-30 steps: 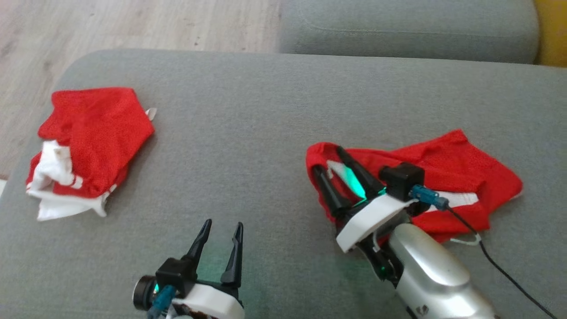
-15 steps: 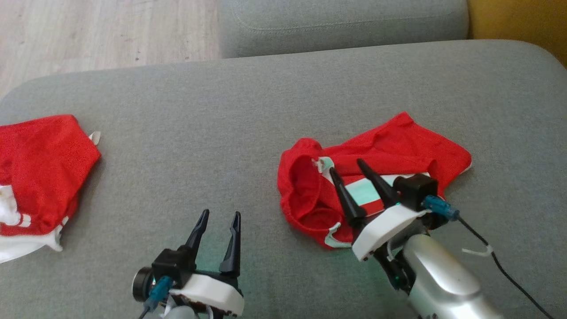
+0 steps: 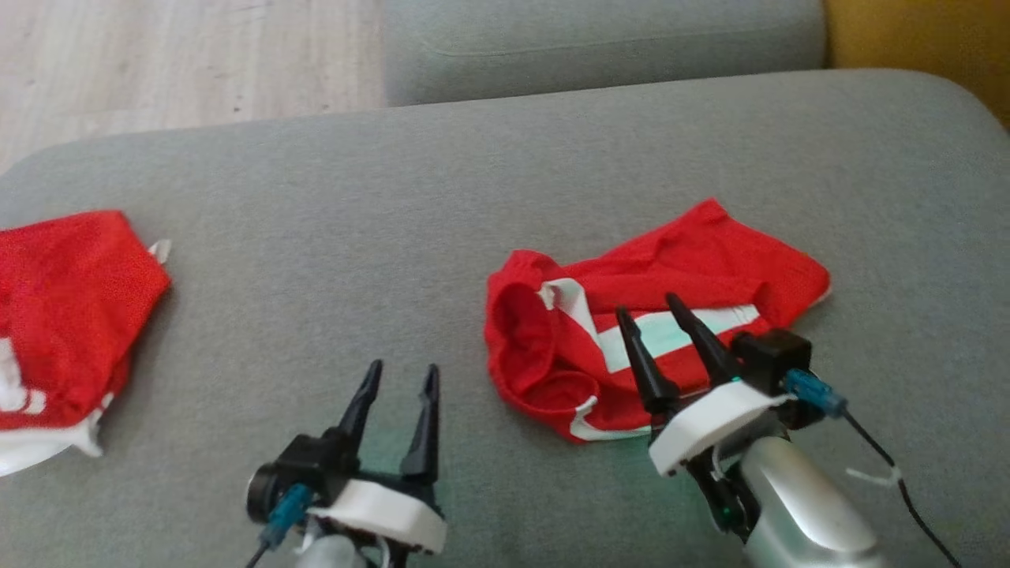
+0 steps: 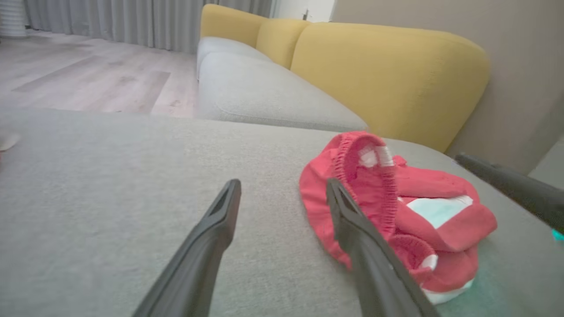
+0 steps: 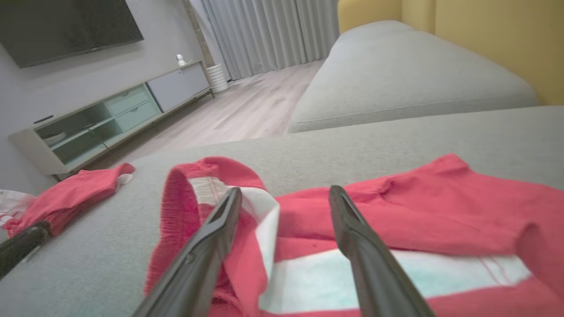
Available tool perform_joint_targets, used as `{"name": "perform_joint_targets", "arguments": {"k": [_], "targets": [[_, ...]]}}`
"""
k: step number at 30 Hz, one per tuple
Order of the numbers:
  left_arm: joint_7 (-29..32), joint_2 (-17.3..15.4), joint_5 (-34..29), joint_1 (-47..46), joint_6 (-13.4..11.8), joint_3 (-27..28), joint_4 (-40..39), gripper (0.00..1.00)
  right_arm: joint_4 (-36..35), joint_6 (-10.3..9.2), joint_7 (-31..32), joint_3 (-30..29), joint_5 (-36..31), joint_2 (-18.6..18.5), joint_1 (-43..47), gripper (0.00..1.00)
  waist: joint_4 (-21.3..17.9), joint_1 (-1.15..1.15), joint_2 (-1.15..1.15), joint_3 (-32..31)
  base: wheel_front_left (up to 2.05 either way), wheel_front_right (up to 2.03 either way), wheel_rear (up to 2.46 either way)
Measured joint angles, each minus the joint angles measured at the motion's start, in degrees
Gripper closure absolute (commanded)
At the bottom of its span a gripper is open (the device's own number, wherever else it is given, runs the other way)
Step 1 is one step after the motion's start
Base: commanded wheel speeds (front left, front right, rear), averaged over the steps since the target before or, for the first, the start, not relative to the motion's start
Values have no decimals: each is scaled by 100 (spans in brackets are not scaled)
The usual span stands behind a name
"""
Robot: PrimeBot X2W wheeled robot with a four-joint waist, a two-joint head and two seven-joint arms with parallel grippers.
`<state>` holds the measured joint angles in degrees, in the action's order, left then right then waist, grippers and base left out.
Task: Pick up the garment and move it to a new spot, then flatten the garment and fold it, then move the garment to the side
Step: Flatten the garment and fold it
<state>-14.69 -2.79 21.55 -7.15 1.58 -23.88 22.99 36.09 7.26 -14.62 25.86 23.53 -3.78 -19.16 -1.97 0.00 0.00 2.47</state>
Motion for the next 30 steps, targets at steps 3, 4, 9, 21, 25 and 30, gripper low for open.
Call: {"name": "perform_joint_targets", "arguments": {"k": [3,4,9,21,25,30], "targets": [[0,-1,102,-158,14,-277,-121,0,-94,0,0,-308,-165,13,144,0,-186,0,0,38,0,0,0],[0,-3,127,-254,43,-422,-143,0,-113,0,0,-421,-226,13,179,0,-257,0,0,54,0,0,0],[-1,8,416,-710,-4,-1070,-99,0,-180,0,0,-842,-401,13,354,0,-646,0,0,137,0,0,0],[0,8,1233,-1124,-584,-1105,630,0,-247,0,0,-1508,-497,35,483,0,-1512,0,0,400,0,0,0],[0,9,1312,-1251,-670,-916,716,0,-280,0,0,-1511,-478,38,529,0,-1630,0,0,445,0,0,0],[0,11,1328,-1388,-660,-790,821,53,-286,0,0,-1518,-435,43,622,0,-1664,1,0,464,0,0,0]]}}
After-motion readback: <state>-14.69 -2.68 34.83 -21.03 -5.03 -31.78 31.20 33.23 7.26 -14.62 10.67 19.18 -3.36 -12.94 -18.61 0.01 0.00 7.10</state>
